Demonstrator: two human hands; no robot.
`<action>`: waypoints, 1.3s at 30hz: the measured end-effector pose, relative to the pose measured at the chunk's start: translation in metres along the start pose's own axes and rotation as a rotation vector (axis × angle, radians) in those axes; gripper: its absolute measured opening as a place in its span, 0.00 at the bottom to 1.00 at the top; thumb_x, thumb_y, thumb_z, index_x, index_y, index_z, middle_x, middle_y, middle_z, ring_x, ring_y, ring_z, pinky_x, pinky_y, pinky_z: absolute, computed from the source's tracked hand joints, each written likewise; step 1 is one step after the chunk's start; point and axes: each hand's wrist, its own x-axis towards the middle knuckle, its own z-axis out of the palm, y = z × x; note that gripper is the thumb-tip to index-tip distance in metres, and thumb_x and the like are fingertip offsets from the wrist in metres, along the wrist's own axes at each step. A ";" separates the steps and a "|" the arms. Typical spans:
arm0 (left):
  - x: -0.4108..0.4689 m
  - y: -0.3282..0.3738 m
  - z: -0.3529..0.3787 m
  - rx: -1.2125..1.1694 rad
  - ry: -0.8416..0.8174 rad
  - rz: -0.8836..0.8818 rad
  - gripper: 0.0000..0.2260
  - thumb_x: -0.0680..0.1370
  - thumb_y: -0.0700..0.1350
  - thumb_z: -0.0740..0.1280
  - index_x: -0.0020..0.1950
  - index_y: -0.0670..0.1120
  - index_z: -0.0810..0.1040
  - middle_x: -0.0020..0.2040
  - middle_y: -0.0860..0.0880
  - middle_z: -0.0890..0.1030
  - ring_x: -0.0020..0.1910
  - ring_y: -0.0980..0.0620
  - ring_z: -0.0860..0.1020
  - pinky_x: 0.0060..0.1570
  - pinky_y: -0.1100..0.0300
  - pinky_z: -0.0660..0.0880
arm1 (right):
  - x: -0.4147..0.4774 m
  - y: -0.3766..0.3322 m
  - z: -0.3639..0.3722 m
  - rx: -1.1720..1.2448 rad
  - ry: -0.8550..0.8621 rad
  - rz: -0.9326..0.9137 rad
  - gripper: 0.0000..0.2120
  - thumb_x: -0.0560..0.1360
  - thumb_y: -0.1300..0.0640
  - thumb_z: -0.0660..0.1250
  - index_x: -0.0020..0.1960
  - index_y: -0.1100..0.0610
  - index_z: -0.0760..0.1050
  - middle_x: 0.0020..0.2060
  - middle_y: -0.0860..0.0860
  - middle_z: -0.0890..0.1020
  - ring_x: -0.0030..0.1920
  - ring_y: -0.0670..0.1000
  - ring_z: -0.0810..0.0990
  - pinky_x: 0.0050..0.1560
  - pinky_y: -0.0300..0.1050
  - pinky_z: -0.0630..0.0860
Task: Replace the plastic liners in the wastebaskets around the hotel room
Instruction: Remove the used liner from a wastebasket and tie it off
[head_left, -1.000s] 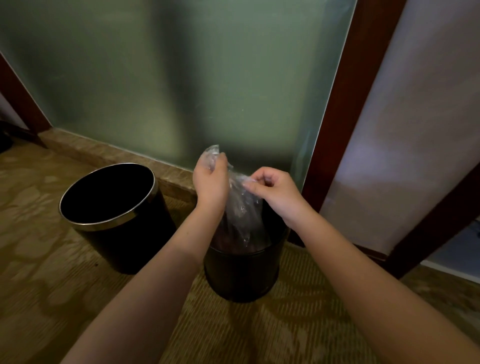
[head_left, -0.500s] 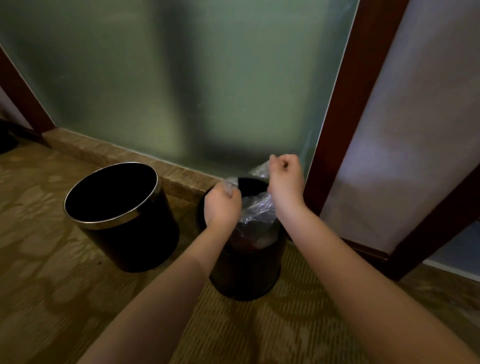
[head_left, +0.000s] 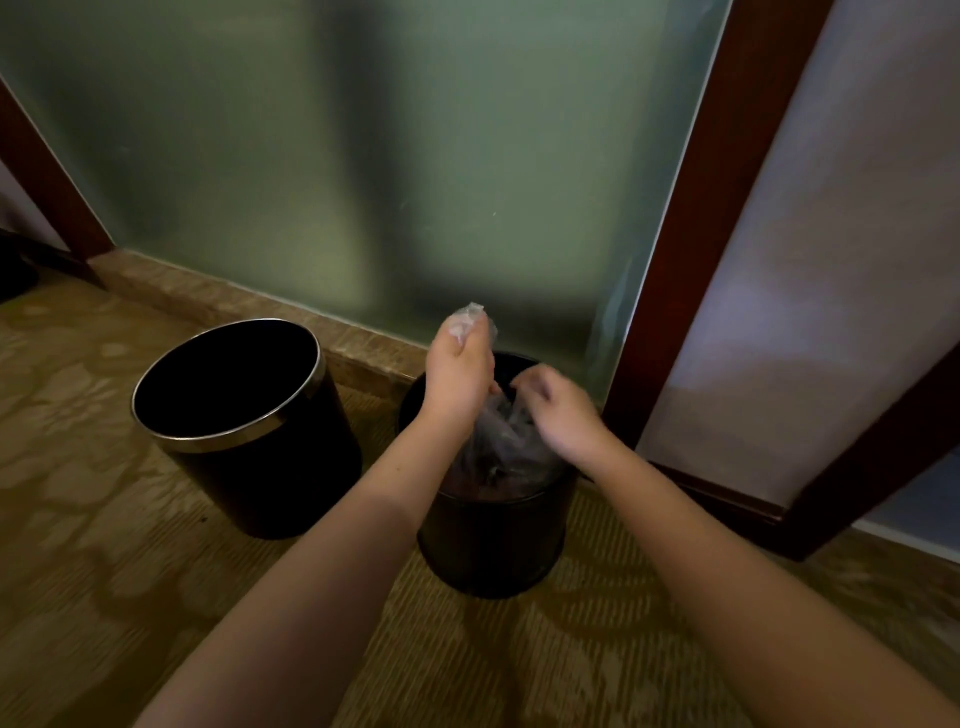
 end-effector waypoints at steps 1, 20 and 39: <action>0.001 -0.001 -0.002 0.041 -0.044 -0.008 0.20 0.79 0.57 0.59 0.40 0.40 0.70 0.28 0.51 0.66 0.29 0.47 0.66 0.28 0.58 0.67 | 0.001 -0.006 -0.006 0.187 0.064 0.039 0.08 0.81 0.53 0.60 0.54 0.54 0.76 0.47 0.51 0.81 0.49 0.51 0.78 0.49 0.46 0.73; -0.013 -0.002 0.003 0.443 -0.434 -0.123 0.42 0.78 0.63 0.56 0.77 0.43 0.36 0.64 0.37 0.75 0.64 0.42 0.74 0.61 0.53 0.69 | 0.002 -0.024 -0.041 0.482 -0.137 0.156 0.10 0.74 0.62 0.67 0.52 0.52 0.81 0.51 0.58 0.83 0.54 0.60 0.81 0.57 0.59 0.77; -0.022 -0.017 0.002 0.469 -0.536 0.345 0.18 0.76 0.32 0.62 0.63 0.47 0.73 0.40 0.45 0.79 0.36 0.49 0.77 0.38 0.59 0.73 | 0.016 0.001 -0.031 0.486 0.123 0.466 0.07 0.79 0.58 0.63 0.55 0.57 0.77 0.44 0.53 0.78 0.40 0.51 0.75 0.36 0.43 0.70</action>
